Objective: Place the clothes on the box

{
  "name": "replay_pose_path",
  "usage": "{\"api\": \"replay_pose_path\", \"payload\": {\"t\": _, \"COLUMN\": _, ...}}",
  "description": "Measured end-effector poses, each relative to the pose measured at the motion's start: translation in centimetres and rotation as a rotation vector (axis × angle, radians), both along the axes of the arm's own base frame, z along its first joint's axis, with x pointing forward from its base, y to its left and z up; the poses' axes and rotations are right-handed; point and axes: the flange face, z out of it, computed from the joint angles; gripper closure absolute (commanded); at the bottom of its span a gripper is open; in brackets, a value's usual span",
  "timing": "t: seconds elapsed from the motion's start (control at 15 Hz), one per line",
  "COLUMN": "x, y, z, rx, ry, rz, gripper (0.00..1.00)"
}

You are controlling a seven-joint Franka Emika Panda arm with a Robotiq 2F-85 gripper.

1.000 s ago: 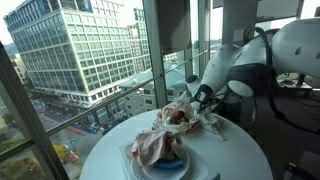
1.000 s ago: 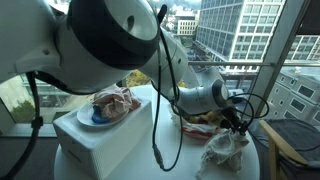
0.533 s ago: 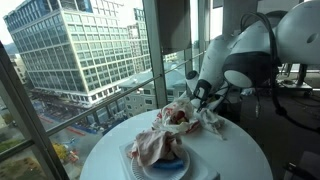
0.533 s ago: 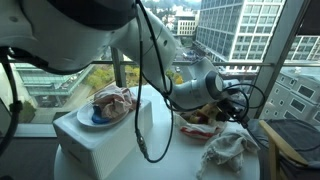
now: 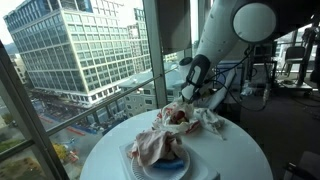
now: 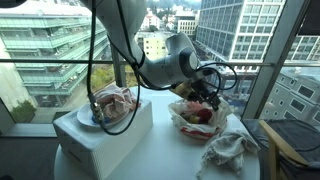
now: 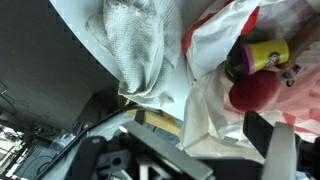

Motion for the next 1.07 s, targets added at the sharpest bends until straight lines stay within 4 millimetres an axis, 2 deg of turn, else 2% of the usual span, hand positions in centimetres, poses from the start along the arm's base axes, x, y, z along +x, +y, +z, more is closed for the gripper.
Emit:
{"api": "replay_pose_path", "payload": {"t": 0.2, "x": -2.5, "y": 4.3, "z": 3.0, "rx": 0.055, "ry": 0.021, "rz": 0.084, "gripper": 0.0}}
{"api": "replay_pose_path", "payload": {"t": 0.53, "x": -7.8, "y": 12.8, "z": 7.3, "rx": 0.137, "ry": 0.092, "rz": 0.332, "gripper": 0.0}}
{"api": "replay_pose_path", "payload": {"t": 0.8, "x": -13.1, "y": 21.4, "z": 10.2, "rx": 0.155, "ry": 0.189, "rz": 0.55, "gripper": 0.0}}
{"api": "replay_pose_path", "payload": {"t": 1.07, "x": -19.9, "y": 30.8, "z": 12.6, "rx": 0.159, "ry": 0.29, "rz": 0.758, "gripper": 0.0}}
